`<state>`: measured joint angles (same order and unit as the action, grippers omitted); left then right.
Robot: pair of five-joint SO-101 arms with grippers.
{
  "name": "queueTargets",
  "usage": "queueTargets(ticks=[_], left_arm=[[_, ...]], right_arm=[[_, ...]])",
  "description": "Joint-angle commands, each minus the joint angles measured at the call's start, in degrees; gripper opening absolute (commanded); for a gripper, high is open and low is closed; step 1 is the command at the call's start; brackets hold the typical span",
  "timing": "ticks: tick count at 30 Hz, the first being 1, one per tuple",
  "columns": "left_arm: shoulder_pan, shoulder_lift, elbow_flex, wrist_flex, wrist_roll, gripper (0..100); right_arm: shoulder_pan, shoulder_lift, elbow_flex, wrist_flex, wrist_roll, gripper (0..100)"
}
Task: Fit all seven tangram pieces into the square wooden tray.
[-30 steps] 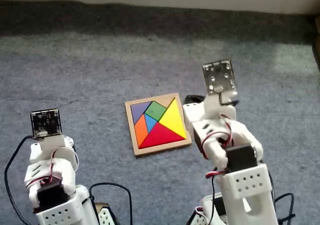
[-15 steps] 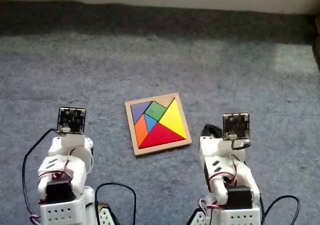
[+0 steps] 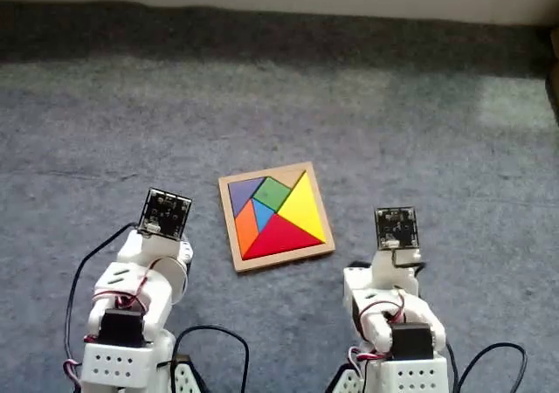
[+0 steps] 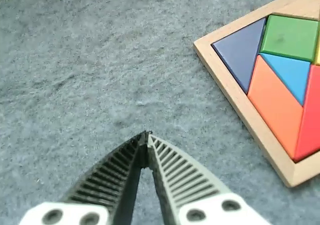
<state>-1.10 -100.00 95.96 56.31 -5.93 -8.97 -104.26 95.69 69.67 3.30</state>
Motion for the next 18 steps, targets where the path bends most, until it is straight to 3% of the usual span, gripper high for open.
queueTargets(ticks=[1, 11, 18], left_arm=[[0.48, 0.13, 1.36, 1.76, -0.53, 1], [0.57, -0.84, 1.1, 18.73, -0.53, 1], [0.48, -3.56, 1.19, 19.34, -0.53, 1]], right_arm=[[0.31, -0.84, 7.16, 1.89, 0.7, 1.6], [0.31, -0.84, 7.16, 1.98, 0.7, 1.6], [0.31, -0.84, 7.16, 1.98, 0.7, 1.6]])
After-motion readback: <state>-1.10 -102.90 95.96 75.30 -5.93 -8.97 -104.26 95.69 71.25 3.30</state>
